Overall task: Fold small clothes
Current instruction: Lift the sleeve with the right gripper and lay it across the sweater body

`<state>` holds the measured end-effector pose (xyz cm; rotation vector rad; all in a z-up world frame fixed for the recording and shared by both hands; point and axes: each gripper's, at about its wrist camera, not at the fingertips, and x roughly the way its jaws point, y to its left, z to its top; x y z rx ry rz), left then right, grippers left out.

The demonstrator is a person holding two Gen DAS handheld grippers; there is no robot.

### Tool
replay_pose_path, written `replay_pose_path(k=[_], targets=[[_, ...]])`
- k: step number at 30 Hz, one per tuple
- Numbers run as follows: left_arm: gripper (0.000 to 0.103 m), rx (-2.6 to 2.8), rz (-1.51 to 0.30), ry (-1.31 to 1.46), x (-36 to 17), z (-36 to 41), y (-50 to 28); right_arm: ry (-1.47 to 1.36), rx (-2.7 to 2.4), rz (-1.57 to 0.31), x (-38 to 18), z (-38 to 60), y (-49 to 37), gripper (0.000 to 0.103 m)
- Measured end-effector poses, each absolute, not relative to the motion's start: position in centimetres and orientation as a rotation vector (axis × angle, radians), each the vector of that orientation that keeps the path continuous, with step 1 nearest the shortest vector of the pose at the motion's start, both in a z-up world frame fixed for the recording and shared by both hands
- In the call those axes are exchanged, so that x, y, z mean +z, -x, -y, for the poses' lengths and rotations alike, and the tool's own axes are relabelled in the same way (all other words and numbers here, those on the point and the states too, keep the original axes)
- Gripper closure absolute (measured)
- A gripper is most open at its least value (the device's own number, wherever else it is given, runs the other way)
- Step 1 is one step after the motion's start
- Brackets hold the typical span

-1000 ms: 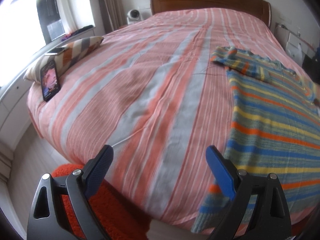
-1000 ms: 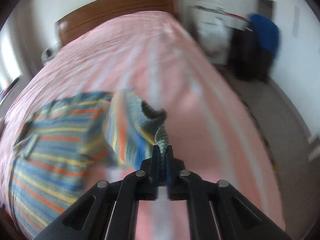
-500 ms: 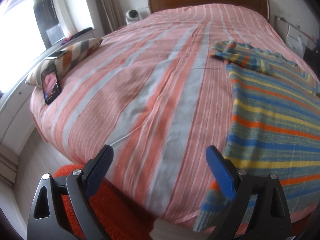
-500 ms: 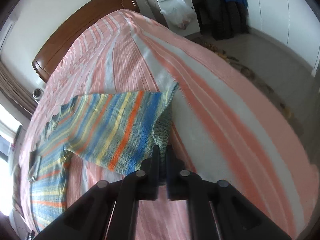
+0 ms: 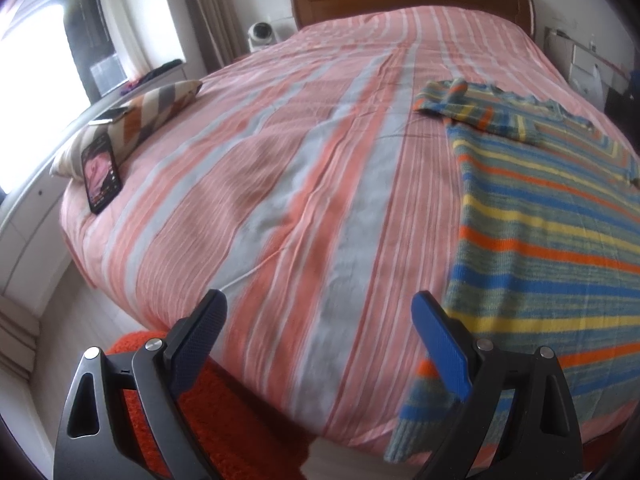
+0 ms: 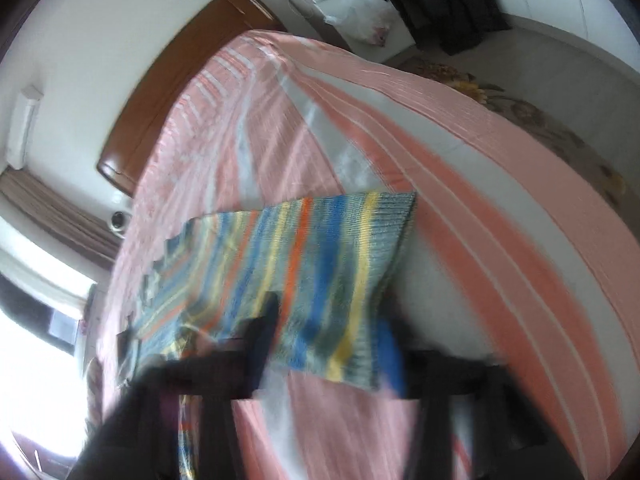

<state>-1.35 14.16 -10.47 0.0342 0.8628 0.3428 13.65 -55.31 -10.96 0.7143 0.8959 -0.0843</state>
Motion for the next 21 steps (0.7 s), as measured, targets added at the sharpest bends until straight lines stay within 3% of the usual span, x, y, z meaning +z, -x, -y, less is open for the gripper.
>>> replay_pose_path(k=[11, 14, 15, 16, 17, 18, 21], targets=[[0.009, 0.341, -0.883, -0.021, -10.7, -14.5, 1.1, -0.524, -0.250, -0.953, -10.7, 55.5, -13.2, 0.101], [0.008, 0.339, -0.888, -0.016, -10.8, -14.5, 1.2, -0.496, -0.231, -0.935, -10.2, 55.3, -12.3, 0.083], [0.008, 0.337, -0.891, -0.012, -10.9, -14.6, 1.1, -0.486, -0.228, -0.923, -9.8, 55.1, -11.8, 0.063], [0.008, 0.336, -0.893, -0.009, -10.9, -14.7, 1.1, -0.474, -0.230, -0.911, -9.3, 54.9, -11.2, 0.037], [0.007, 0.334, -0.895, -0.005, -10.9, -14.8, 1.0, -0.448, -0.251, -0.895, -8.8, 54.7, -10.4, 0.028], [0.007, 0.334, -0.897, -0.002, -10.9, -14.8, 0.9, -0.406, -0.294, -0.867, -8.0, 54.4, -9.1, 0.023], [0.007, 0.334, -0.916, 0.013, -11.2, -15.2, 0.5, -0.322, -0.346, -0.828, -6.7, 53.5, -5.8, 0.023]])
